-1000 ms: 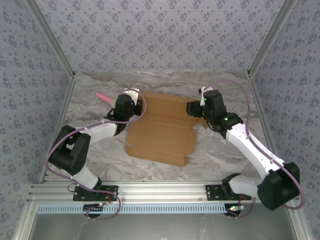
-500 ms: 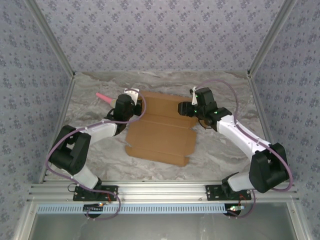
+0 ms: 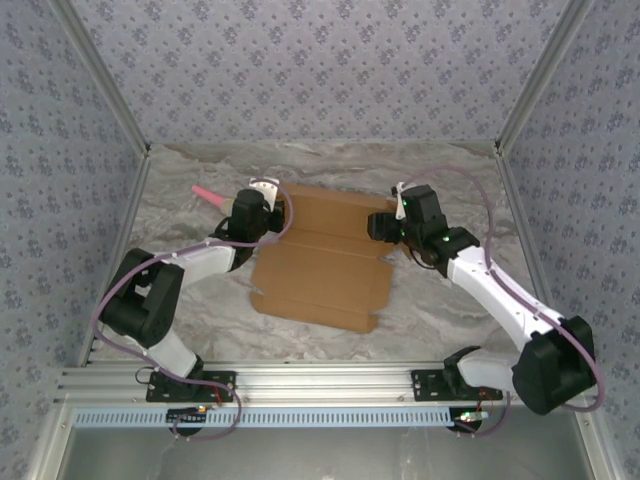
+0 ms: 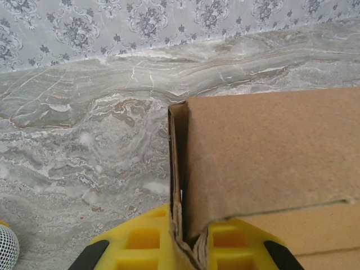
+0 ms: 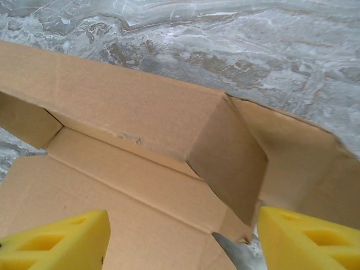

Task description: Fold the paper box

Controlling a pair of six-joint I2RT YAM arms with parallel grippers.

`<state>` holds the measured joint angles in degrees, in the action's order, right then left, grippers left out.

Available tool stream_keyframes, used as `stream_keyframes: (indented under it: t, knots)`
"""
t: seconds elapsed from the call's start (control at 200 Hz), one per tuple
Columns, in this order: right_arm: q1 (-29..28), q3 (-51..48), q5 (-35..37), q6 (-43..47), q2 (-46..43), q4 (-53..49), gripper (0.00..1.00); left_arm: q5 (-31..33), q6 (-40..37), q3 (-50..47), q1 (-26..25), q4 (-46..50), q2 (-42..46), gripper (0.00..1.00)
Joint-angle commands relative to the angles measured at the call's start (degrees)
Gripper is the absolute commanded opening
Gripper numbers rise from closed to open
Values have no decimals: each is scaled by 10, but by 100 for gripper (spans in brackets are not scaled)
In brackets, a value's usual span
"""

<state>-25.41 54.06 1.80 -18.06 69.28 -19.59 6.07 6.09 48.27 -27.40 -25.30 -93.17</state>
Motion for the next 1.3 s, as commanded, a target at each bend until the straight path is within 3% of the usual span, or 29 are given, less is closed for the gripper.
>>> stream_keyframes:
  t: [0.0, 0.345, 0.81, 1.299]
  knots:
    - [0, -1, 25, 29, -32, -54, 74, 0, 10, 16, 3, -15, -3, 3]
    - [23, 31, 74, 80, -108, -120, 75, -2, 12, 16, 6, -15, -2, 3]
    - [209, -21, 53, 50, -118, -106, 75, -3, 14, 14, 6, -14, 0, 3]
    - [224, -104, -127, 65, 4, 69, 75, -7, 15, 12, 6, -14, 8, 3]
